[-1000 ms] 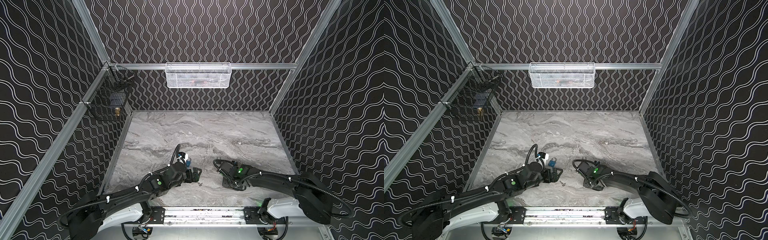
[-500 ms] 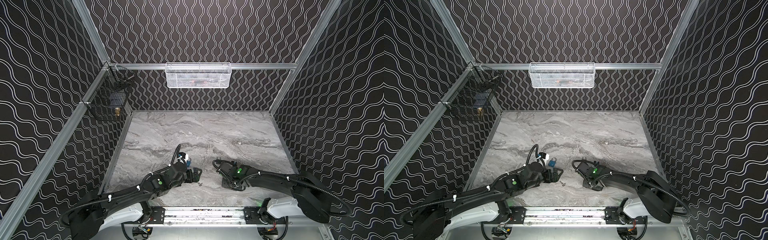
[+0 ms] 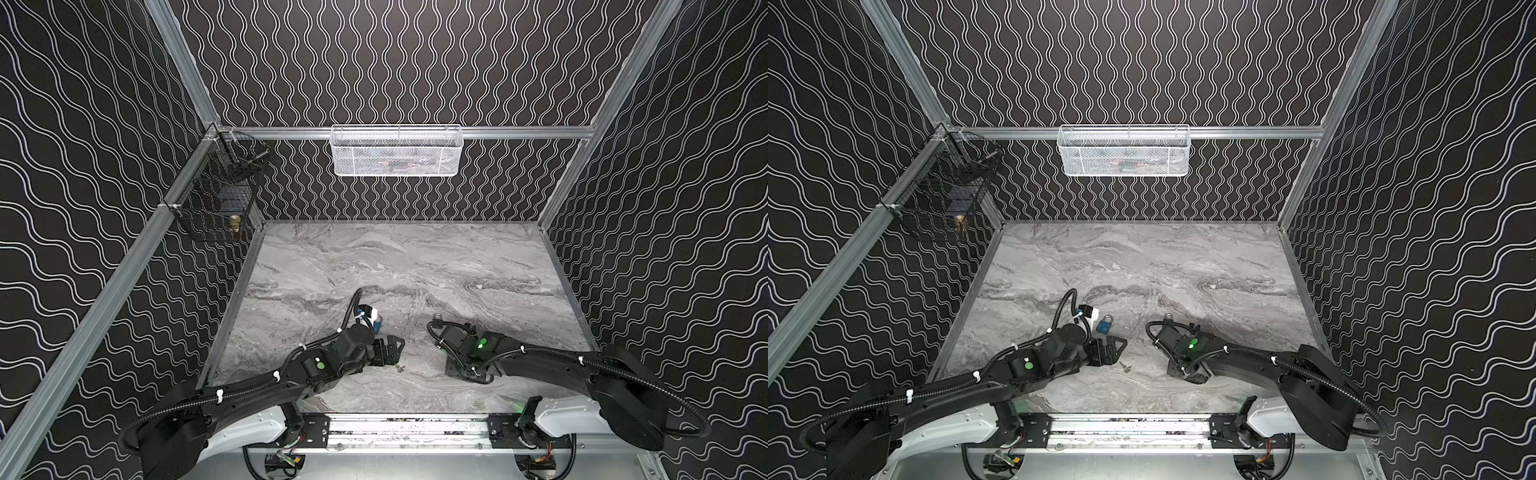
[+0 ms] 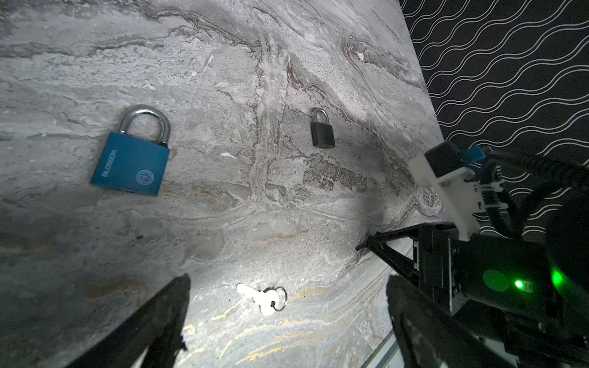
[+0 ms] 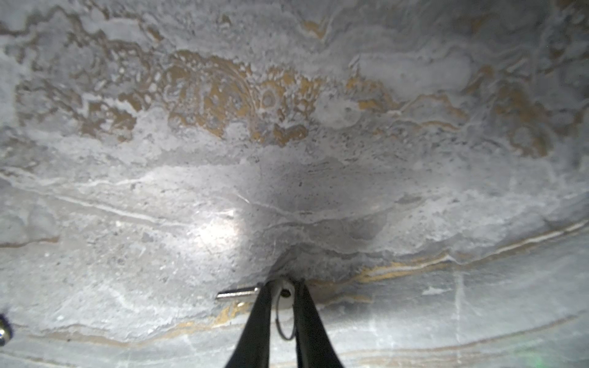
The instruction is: Unlock with the key
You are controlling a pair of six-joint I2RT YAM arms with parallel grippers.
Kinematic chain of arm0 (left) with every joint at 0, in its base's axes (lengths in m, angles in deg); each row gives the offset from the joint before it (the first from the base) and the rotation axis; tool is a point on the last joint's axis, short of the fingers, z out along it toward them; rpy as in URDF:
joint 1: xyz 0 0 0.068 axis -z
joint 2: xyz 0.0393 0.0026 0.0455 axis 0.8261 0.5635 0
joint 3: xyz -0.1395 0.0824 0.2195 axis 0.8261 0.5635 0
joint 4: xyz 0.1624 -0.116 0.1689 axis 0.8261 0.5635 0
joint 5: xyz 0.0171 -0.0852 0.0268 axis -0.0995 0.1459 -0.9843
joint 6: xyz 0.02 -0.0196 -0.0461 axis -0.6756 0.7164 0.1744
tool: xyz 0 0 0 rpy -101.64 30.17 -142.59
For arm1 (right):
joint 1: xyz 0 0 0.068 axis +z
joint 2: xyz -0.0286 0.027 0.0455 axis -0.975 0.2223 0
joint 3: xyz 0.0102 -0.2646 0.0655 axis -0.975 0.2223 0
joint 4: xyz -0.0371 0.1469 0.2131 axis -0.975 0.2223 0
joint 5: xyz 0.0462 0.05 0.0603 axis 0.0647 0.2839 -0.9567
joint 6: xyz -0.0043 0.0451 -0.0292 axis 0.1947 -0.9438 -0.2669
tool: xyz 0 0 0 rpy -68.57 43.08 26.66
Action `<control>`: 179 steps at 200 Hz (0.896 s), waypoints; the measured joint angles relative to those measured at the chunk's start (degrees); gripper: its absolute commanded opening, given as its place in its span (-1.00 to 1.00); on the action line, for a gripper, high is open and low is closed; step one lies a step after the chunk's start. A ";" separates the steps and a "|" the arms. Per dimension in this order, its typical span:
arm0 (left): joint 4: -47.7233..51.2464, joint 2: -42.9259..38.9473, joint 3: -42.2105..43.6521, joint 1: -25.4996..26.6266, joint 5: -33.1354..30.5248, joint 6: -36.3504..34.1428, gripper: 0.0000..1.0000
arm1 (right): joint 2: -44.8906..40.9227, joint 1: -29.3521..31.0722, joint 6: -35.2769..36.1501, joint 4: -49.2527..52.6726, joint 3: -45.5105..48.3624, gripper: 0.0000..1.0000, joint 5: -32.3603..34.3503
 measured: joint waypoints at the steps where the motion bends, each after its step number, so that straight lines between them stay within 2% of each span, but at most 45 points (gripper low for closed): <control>1: 0.00 0.00 0.00 0.00 0.00 0.00 0.98 | 0.02 -0.02 0.02 0.02 -0.02 -0.80 0.00; 46: -0.87 -1.14 0.33 0.09 0.37 0.96 0.98 | 0.66 0.00 1.46 0.00 -0.68 -0.99 -0.24; 95: -1.42 -6.12 2.64 0.09 0.22 3.98 0.98 | 0.44 0.00 2.91 -2.27 -1.05 -1.00 -4.33; 127: -0.37 -9.51 2.36 0.09 -0.09 6.14 0.98 | -2.58 0.00 2.64 -6.10 -1.44 -1.00 -7.52; 157: -0.44 -11.50 2.36 0.09 -0.74 7.52 0.90 | -6.16 0.00 1.81 -9.16 -2.67 -1.00 -9.94; 179: -0.42 -10.21 1.25 0.09 -1.20 7.52 0.76 | -8.41 0.00 1.49 -11.72 -4.09 -1.00 -11.06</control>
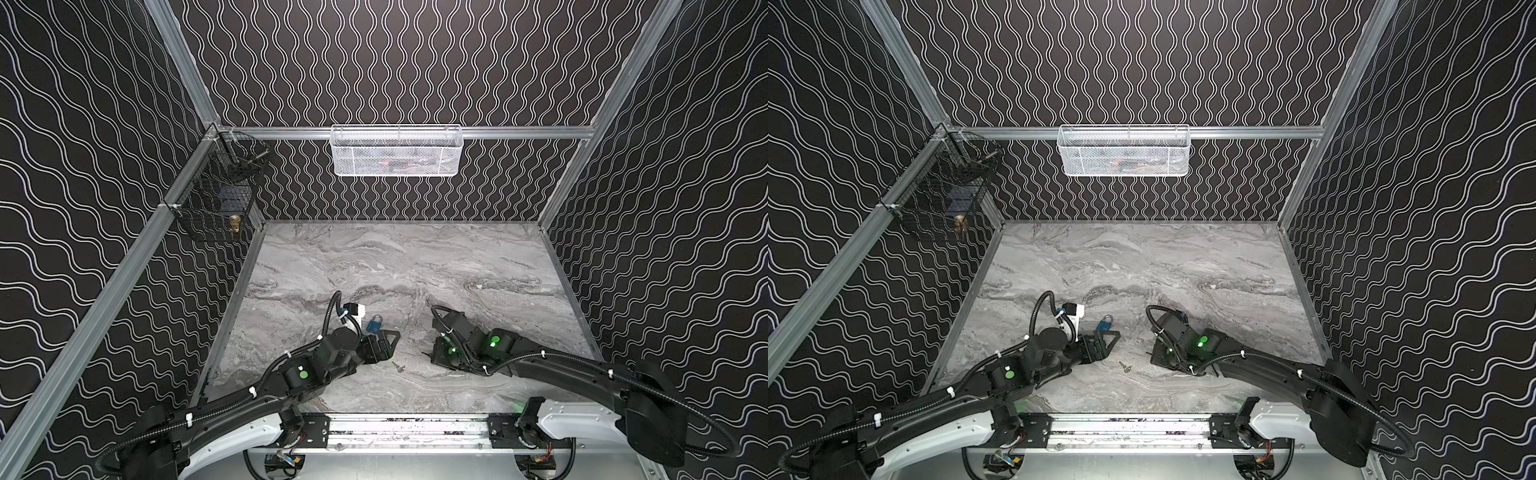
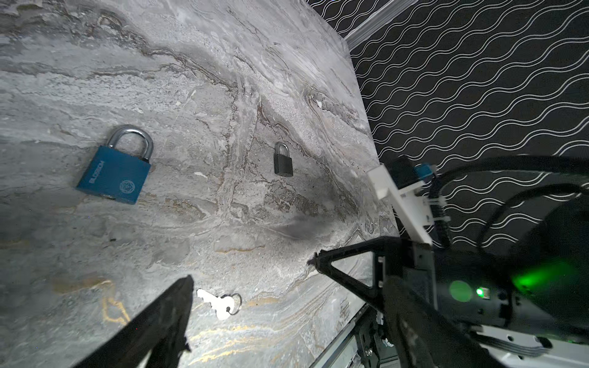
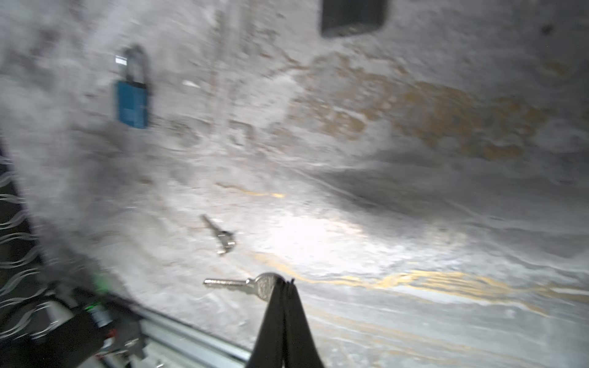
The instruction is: Unlock with the key
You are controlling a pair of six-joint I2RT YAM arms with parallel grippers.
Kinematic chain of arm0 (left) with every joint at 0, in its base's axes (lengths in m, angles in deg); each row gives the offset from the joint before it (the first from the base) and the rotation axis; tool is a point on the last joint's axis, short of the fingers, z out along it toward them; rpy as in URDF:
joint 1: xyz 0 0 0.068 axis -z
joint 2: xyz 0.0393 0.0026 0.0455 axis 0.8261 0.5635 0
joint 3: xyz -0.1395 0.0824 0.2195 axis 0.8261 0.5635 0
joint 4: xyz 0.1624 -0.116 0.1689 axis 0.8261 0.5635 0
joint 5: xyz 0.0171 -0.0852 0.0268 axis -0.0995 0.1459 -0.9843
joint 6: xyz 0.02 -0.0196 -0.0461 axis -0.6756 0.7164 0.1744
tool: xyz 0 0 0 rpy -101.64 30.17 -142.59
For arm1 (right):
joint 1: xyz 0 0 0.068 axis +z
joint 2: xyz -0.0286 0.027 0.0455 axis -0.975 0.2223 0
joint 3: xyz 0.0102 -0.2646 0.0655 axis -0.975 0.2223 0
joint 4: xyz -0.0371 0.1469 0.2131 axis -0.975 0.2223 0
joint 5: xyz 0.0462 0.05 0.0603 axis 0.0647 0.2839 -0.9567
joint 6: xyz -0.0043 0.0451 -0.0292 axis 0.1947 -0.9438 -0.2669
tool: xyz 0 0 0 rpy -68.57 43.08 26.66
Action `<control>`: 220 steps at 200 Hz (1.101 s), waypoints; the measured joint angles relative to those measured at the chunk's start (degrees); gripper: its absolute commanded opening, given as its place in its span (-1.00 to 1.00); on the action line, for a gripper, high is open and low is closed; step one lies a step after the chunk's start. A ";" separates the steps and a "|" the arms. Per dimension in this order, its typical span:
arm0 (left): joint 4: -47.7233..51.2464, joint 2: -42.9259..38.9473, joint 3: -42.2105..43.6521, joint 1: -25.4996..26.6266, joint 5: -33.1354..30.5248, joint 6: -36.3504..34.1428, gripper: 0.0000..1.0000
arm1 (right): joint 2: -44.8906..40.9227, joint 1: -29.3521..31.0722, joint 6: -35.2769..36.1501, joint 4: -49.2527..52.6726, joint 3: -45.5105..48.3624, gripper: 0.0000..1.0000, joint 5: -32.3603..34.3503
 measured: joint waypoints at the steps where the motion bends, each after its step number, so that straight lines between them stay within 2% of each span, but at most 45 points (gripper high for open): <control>1: -0.02 0.07 -0.04 0.00 0.00 0.00 0.75 | -0.11 0.00 -0.07 -0.20 -0.11 -1.00 -0.04; 34: -3.89 4.15 -1.90 0.76 0.04 -0.26 0.52 | -0.90 0.02 -0.98 -4.85 -1.51 -1.00 -1.70; 77: -9.66 8.92 -3.39 2.14 -1.49 -1.90 0.32 | 0.33 0.22 -1.99 -10.32 -2.45 -1.00 -4.35; 129: -11.52 12.07 -4.52 2.43 -4.48 -1.68 0.05 | 0.87 0.79 -3.10 -14.21 -2.84 -1.00 -6.03; 146: -11.63 12.81 -4.52 2.54 -4.85 -1.40 -0.18 | 1.07 0.90 -3.28 -15.32 -3.08 -1.00 -6.03; 162: -13.16 13.07 -3.76 2.69 -5.07 -1.20 -0.22 | 1.33 1.05 -3.61 -16.09 -3.13 -1.00 -6.10; 181: -14.32 13.60 -2.99 2.75 -5.35 -0.20 -0.46 | 1.62 1.14 -4.04 -16.22 -3.41 -1.00 -6.25; 200: -15.45 14.03 -2.60 2.78 -5.55 -0.17 -0.50 | 1.97 1.20 -4.17 -16.61 -3.69 -1.00 -6.23; 220: -16.63 14.25 -2.34 2.78 -5.62 -0.13 -0.72 | 2.23 1.29 -4.42 -16.61 -3.87 -1.00 -6.21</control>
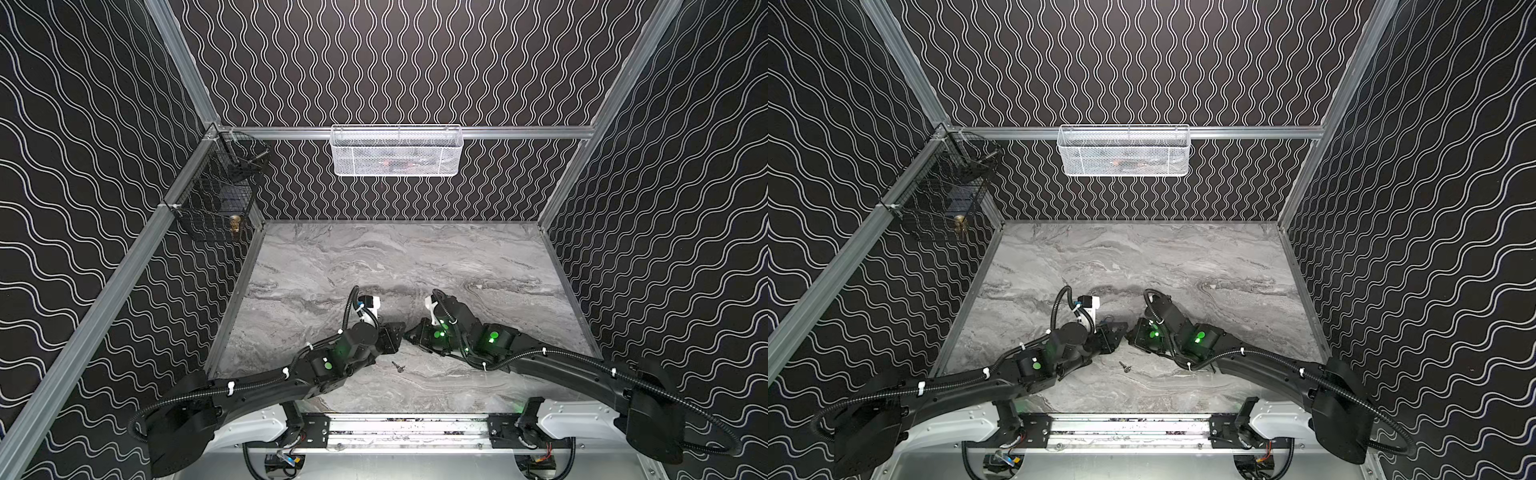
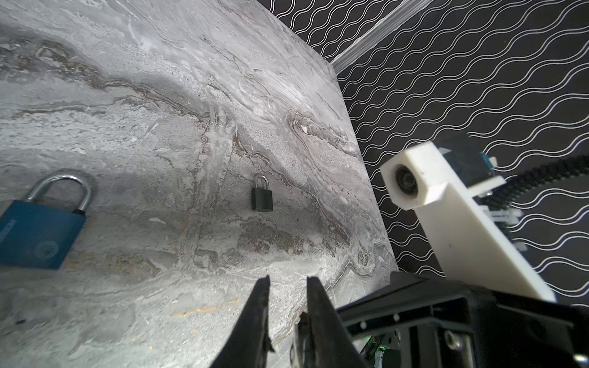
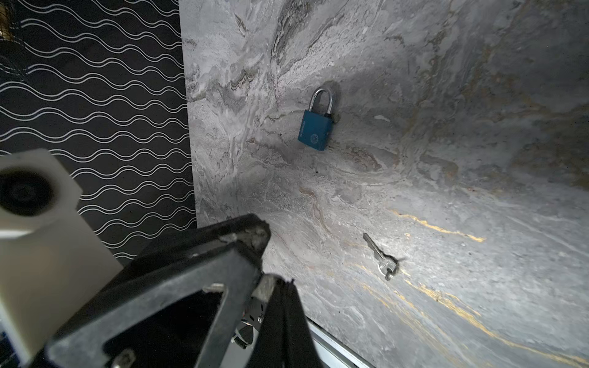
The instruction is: Unlock with the key
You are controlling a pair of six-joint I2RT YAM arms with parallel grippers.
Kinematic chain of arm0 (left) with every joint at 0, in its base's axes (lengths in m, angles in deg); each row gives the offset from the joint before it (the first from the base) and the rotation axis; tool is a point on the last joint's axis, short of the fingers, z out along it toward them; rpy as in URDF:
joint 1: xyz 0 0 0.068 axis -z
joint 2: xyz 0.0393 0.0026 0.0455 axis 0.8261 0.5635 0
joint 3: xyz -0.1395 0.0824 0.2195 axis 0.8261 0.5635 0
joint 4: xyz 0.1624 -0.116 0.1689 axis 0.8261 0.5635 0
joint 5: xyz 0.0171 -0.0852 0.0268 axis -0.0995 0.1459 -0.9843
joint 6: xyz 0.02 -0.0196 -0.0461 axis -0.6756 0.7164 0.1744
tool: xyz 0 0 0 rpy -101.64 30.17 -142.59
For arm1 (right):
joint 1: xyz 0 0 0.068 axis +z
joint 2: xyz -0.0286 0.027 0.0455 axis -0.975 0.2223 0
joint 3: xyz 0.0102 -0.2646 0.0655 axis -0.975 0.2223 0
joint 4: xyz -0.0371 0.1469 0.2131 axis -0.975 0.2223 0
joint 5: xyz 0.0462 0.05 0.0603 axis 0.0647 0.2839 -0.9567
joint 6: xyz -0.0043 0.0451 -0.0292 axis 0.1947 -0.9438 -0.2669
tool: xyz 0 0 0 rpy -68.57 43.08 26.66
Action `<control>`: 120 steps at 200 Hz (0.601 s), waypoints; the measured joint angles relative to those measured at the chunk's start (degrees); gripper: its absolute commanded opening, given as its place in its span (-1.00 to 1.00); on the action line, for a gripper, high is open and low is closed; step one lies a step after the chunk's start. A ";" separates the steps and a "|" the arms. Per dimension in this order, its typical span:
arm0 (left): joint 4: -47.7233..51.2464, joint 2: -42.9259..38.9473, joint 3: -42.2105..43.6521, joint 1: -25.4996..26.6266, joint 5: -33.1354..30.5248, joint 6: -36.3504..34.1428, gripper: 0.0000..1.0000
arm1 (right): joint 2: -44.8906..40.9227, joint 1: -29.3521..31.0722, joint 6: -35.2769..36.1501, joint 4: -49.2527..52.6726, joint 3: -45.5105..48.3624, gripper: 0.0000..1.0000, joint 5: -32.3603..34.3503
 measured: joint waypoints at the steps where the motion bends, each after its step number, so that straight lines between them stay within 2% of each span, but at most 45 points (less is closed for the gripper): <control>1: -0.04 0.00 0.00 0.00 -0.02 -0.02 -0.72 | 0.00 0.00 -0.04 0.00 0.00 -1.00 0.00; 9: -0.44 0.07 0.00 0.00 -0.11 -0.02 -0.76 | -0.04 0.04 -0.17 -0.22 0.09 -1.00 0.00; 28: -1.01 0.37 0.20 0.00 -0.11 0.04 -1.00 | -0.04 0.04 -0.31 -0.55 0.24 -1.00 0.00; 54: -1.77 0.57 0.50 0.02 -0.17 0.09 -1.00 | 0.13 0.04 -0.28 -0.50 0.15 -1.00 0.02; 72: -1.07 0.68 -0.11 0.02 -0.33 0.04 -1.00 | 0.11 0.04 -0.17 -0.57 0.15 -0.71 0.20; 84: 0.42 0.66 -1.07 0.02 -0.44 -0.28 -1.00 | -0.11 0.04 0.04 -0.55 0.15 -0.62 0.22; 102: 2.60 -0.15 -2.56 0.00 -0.70 -2.05 -1.00 | -1.22 0.04 0.74 -0.55 0.20 -0.36 0.46; 120: 4.46 -1.09 -4.07 -0.66 -0.33 -4.94 -1.00 | -3.32 0.02 2.32 -0.37 0.24 -0.29 1.60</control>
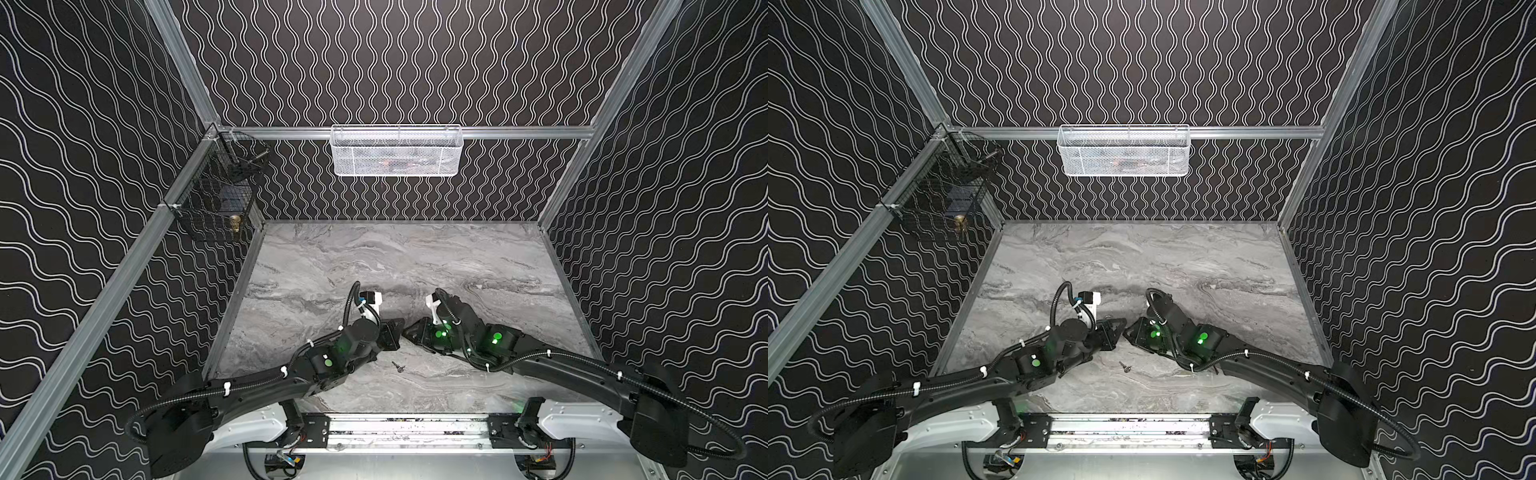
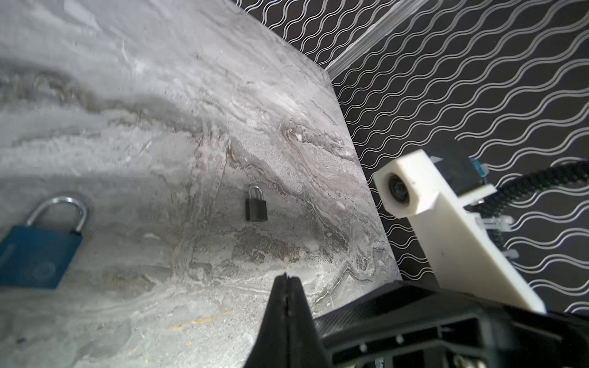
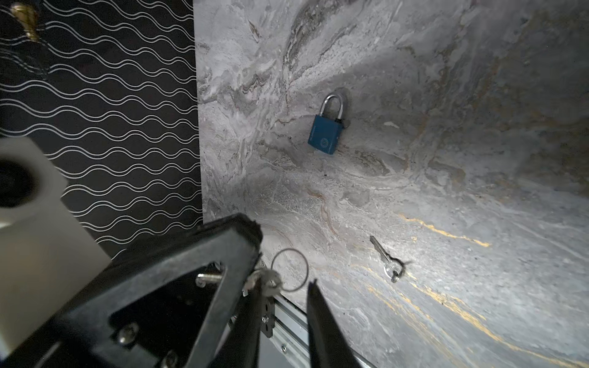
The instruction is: Unlock with the key
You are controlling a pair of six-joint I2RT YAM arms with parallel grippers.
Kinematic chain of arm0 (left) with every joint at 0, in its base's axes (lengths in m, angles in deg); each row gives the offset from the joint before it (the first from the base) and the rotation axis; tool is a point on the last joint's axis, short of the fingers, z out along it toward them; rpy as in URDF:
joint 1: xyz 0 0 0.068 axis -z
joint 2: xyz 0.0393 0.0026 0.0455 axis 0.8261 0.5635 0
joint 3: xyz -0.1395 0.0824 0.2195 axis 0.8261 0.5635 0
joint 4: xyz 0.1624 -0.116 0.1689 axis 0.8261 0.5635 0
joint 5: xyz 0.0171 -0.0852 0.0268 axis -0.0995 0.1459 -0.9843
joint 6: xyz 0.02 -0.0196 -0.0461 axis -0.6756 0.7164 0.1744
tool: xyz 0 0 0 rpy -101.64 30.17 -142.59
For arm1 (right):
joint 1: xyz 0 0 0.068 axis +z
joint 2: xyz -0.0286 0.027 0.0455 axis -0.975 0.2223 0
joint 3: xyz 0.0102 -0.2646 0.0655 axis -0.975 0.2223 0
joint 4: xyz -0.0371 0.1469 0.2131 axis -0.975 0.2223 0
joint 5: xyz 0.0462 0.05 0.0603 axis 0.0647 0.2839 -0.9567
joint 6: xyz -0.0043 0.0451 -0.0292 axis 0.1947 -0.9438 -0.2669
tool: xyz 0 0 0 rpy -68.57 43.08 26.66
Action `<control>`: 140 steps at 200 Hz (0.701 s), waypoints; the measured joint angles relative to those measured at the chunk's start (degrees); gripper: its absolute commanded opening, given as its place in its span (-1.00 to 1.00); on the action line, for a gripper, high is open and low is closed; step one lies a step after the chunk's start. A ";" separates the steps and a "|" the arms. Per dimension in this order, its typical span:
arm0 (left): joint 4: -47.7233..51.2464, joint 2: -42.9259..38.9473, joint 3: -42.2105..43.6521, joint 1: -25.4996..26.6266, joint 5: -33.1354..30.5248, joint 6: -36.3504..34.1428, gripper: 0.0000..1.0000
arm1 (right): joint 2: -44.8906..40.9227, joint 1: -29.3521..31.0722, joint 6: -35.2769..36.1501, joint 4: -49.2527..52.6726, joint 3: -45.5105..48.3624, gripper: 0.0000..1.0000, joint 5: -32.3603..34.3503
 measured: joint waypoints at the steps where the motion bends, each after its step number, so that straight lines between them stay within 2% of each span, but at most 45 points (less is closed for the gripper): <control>1: 0.26 -0.09 -0.15 -0.13 0.11 -0.35 -1.00 | -0.09 0.00 0.07 0.04 0.00 -0.28 0.07; 25: 3.06 -1.18 -2.84 -2.51 2.29 -5.90 -1.00 | -3.93 -0.50 4.15 0.87 0.04 -0.22 1.81; 54: 5.03 -2.05 -5.75 -6.78 8.44 -12.96 -1.00 | -9.14 -3.67 10.86 0.85 1.97 -0.21 1.07; 71: 5.38 -1.42 -7.23 -9.51 13.60 -16.26 -1.00 | -11.45 -7.58 15.32 -0.11 3.56 -0.20 -3.30; 104: 4.04 1.92 -8.94 -14.51 25.24 -19.98 -1.00 | -12.57 -16.44 22.05 -3.87 5.99 -0.20 -16.02; 140: 1.05 5.25 -11.98 -15.82 34.40 -22.36 -1.00 | -11.02 -19.69 28.02 -8.61 6.40 -0.20 -26.34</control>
